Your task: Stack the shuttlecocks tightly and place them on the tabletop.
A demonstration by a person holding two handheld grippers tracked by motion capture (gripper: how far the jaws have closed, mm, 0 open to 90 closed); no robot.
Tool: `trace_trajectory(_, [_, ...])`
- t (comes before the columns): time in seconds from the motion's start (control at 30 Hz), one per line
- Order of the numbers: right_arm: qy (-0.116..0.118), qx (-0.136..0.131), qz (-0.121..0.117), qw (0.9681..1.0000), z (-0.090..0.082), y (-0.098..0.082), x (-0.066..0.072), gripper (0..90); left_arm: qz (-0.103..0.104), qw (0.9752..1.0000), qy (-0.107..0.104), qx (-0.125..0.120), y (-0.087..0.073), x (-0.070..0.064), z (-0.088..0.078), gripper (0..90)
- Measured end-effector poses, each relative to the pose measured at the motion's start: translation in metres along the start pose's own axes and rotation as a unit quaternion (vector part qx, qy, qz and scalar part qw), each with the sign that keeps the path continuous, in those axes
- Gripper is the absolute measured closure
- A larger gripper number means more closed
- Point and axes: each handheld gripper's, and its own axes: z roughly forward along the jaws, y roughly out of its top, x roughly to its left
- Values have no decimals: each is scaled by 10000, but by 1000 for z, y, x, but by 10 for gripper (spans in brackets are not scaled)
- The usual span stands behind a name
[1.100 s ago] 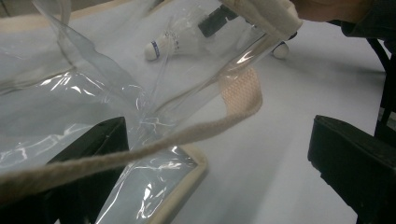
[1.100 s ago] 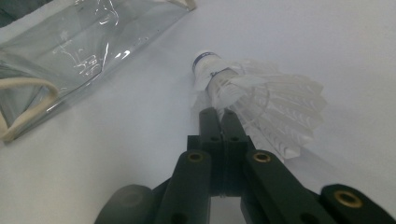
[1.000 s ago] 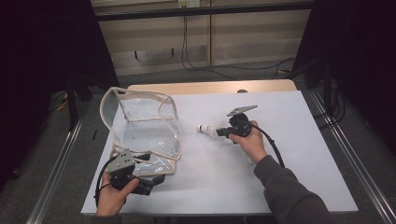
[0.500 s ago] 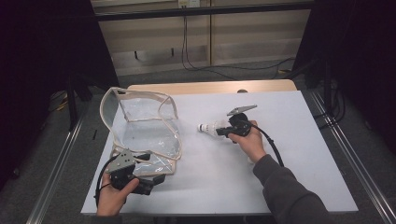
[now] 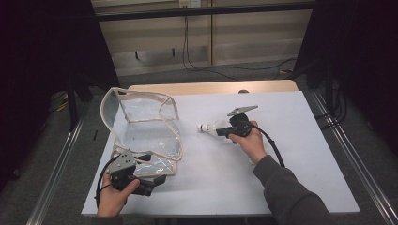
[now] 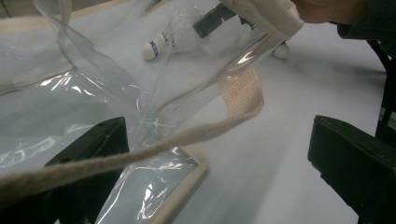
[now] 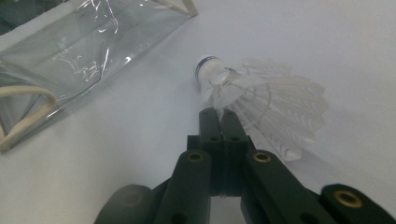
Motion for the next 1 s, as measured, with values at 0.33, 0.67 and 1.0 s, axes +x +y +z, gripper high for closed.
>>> trace_trajectory(0.33, [-152, 87, 82, 9998, 0, -1, -1, 855, -3, 10000, 1, -1, 0, 0, 0, 53])
trace_trajectory(0.67, [-262, 139, 4, 9996, -5, -1, 0, 779, -7, 10000, -5, -2, 0, 0, 0, 53])
trace_trajectory(1.0, [-397, 127, -38, 9991, -17, -1, -1, 661, -10, 10000, 6, 10, 0, 0, 0, 52])
